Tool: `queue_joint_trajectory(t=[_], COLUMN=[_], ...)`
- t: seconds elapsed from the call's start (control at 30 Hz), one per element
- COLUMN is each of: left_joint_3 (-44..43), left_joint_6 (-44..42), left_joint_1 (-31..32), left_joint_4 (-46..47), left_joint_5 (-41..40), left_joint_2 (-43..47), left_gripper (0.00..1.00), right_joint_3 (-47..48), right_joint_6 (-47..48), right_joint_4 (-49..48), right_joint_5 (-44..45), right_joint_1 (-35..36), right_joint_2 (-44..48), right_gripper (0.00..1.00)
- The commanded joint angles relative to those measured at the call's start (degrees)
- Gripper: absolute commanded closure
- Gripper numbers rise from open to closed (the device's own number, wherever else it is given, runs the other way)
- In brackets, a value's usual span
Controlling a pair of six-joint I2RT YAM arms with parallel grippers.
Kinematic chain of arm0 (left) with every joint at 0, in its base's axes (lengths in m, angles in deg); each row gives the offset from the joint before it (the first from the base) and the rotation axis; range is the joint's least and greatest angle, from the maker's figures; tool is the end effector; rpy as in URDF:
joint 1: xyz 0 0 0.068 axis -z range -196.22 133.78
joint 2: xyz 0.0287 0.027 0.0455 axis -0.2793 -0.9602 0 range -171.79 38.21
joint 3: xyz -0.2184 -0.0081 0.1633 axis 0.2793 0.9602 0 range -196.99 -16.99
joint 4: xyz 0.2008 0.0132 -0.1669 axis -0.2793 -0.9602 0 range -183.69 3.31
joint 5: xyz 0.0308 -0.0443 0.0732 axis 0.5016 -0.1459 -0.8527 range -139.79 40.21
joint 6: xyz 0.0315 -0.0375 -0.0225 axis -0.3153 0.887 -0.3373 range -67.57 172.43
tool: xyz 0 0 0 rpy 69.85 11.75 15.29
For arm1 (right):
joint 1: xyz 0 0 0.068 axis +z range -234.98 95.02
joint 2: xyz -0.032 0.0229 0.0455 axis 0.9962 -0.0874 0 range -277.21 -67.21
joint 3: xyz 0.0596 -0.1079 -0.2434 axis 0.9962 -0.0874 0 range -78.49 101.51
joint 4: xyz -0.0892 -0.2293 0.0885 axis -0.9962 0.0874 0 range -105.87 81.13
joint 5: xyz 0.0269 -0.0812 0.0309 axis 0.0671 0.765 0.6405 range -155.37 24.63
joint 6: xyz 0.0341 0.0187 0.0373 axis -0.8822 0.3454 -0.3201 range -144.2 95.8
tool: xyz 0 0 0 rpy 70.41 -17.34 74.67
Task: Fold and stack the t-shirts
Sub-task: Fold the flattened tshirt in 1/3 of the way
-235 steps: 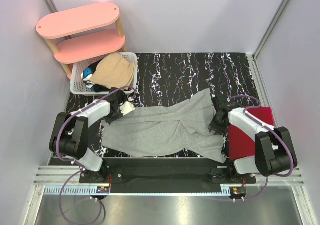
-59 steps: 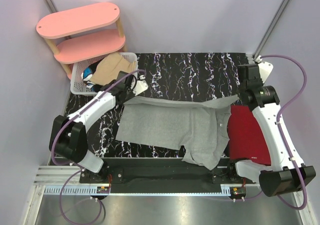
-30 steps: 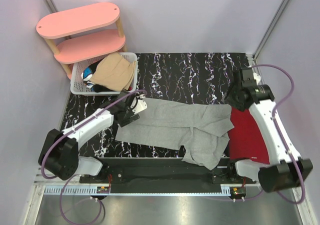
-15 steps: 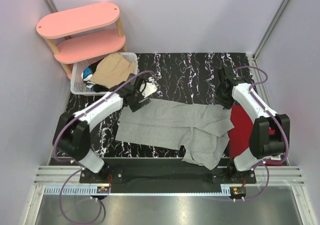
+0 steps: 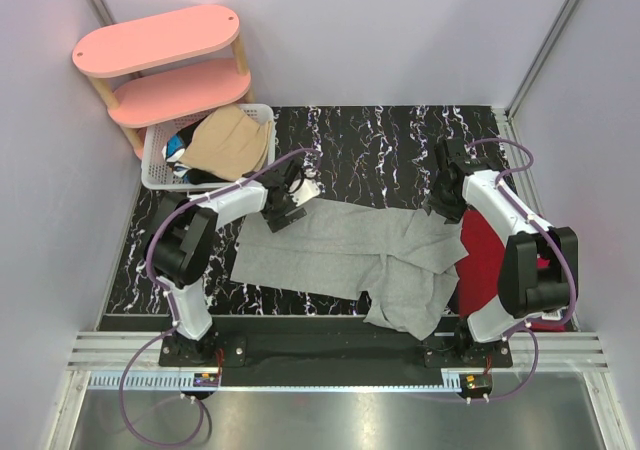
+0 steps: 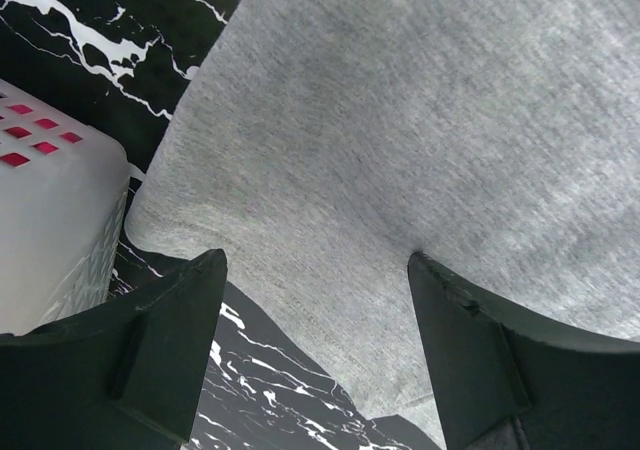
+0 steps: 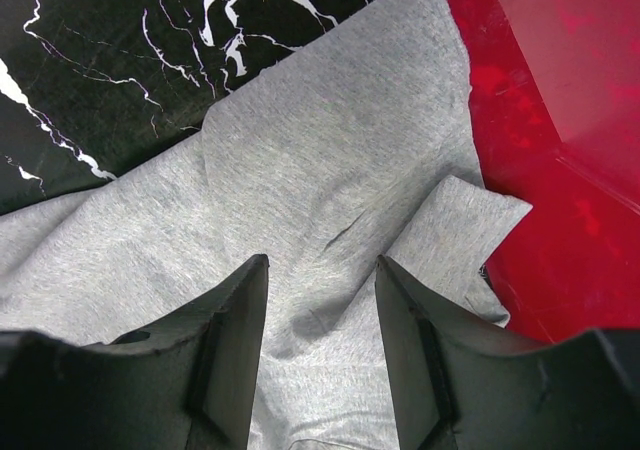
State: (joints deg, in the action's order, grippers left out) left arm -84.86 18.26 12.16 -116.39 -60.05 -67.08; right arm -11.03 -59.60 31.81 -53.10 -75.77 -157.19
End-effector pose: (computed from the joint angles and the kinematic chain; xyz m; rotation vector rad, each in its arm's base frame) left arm 0.3225 -0.1670 0.1665 1.3796 2.3670 0.2736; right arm 0.3034 0.0416 0.2368 0.6708 2.6578 -0.0910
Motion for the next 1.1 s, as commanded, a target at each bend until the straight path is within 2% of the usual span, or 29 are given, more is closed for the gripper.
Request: queue_joint_trajectory(t=[0.0, 0.07, 0.1, 0.13, 0.17, 0.2, 0.37, 0.47, 0.6, 0.73, 1.07], left_joint_3=[1.7, 3.1, 3.4, 4.2, 4.7, 5.4, 12.2, 15.3, 20.1, 22.2, 24.8], left_joint_6=[0.9, 0.8, 0.6, 0.6, 0.9, 1.0, -0.9, -1.6, -2.0, -2.6, -4.5], left_joint_1=[-0.4, -1.3, -1.7, -2.4, -3.9, -4.6, -7.3, -8.2, -8.9, -10.0, -17.0], left_joint_4=[3.5, 3.9, 4.1, 3.9, 3.6, 3.3, 1.2, -1.9, -1.5, -0.9, 1.5], left_joint_5=[2.3, 2.8, 2.5, 2.6, 4.6, 4.9, 2.7, 1.6, 0.9, -1.1, -1.3], left_joint_2=[0.0, -0.8, -1.0, -0.9, -0.2, 0.9, 10.9, 15.8, 20.8, 21.2, 21.1], left_gripper=[0.21, 0.22, 0.27, 0.36, 0.39, 0.38, 0.45, 0.46, 0.46, 0.46, 0.48], right_joint_3=[-0.3, -0.5, -0.7, -0.7, -0.8, -0.9, -0.8, -0.6, -0.8, -0.4, 1.9], right_joint_6=[-0.6, -0.5, -0.5, -0.4, -0.5, -0.4, -0.3, -0.4, -0.4, 0.9, 2.1], right_joint_4=[-1.6, -1.7, -1.8, -1.8, -1.8, -2.1, -3.1, -4.1, -6.0, -7.2, -7.7], right_joint_5=[-0.8, -0.8, -0.8, -0.8, -0.8, -0.8, -2.3, -4.0, -8.1, -14.4, -12.6], right_joint_1=[-0.2, -0.2, -0.2, -0.2, -0.2, -0.2, -0.2, -0.2, -0.2, -0.2, -0.2], right_joint_2=[0.2, 0.1, 0.1, 0.1, 0.1, 0.1, -1.3, -3.0, -5.0, -8.4, -14.4], right_gripper=[0.46, 0.46, 0.46, 0.46, 0.46, 0.46, 0.46, 0.46, 0.47, 0.48, 0.48])
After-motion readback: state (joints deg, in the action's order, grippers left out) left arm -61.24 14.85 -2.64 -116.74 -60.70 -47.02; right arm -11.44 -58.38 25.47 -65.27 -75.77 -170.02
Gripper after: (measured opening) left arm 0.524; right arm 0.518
